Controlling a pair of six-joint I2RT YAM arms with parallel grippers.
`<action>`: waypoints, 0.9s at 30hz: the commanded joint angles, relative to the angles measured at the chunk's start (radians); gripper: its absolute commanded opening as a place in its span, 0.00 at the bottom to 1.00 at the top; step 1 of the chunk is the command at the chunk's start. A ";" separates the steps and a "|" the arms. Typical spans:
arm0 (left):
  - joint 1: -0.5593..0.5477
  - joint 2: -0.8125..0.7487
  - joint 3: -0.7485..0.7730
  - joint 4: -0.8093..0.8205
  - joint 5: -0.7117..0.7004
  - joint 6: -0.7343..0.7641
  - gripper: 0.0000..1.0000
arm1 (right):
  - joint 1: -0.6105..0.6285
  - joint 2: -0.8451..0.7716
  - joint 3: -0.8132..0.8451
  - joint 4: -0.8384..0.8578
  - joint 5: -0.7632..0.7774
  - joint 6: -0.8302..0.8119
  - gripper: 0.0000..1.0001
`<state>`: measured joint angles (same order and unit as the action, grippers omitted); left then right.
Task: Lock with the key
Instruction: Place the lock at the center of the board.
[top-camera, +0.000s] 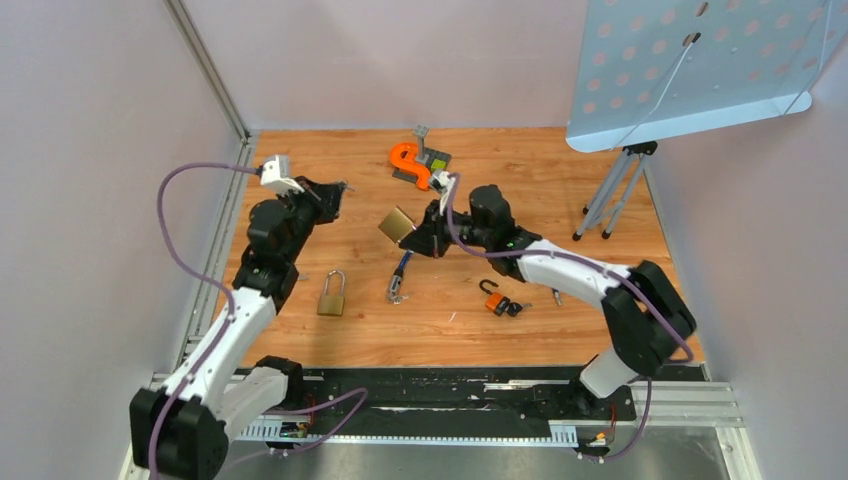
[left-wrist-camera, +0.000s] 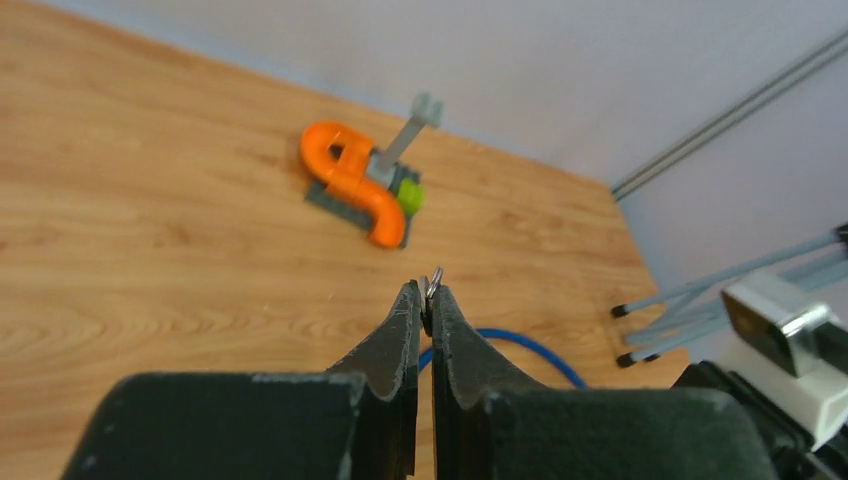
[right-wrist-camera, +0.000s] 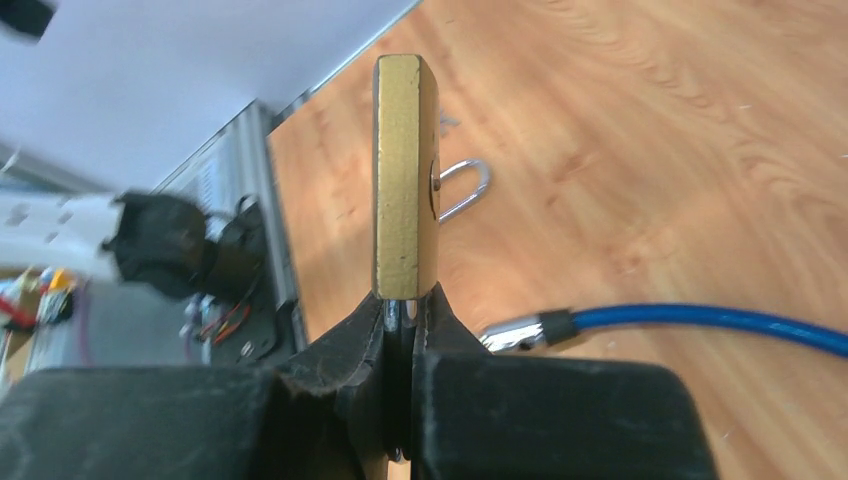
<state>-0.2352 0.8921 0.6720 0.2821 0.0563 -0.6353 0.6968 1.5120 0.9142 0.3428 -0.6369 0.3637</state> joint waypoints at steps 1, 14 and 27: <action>0.002 0.168 0.070 -0.085 -0.073 -0.001 0.06 | -0.012 0.188 0.190 0.029 0.149 0.060 0.00; 0.072 0.560 0.131 -0.070 -0.011 0.038 0.00 | -0.026 0.579 0.423 0.107 0.060 0.170 0.00; 0.083 0.770 0.165 -0.032 0.023 0.012 0.09 | -0.027 0.795 0.605 0.066 0.016 0.176 0.09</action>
<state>-0.1562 1.6505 0.7940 0.2070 0.0856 -0.6239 0.6708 2.2879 1.4452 0.3168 -0.5728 0.5354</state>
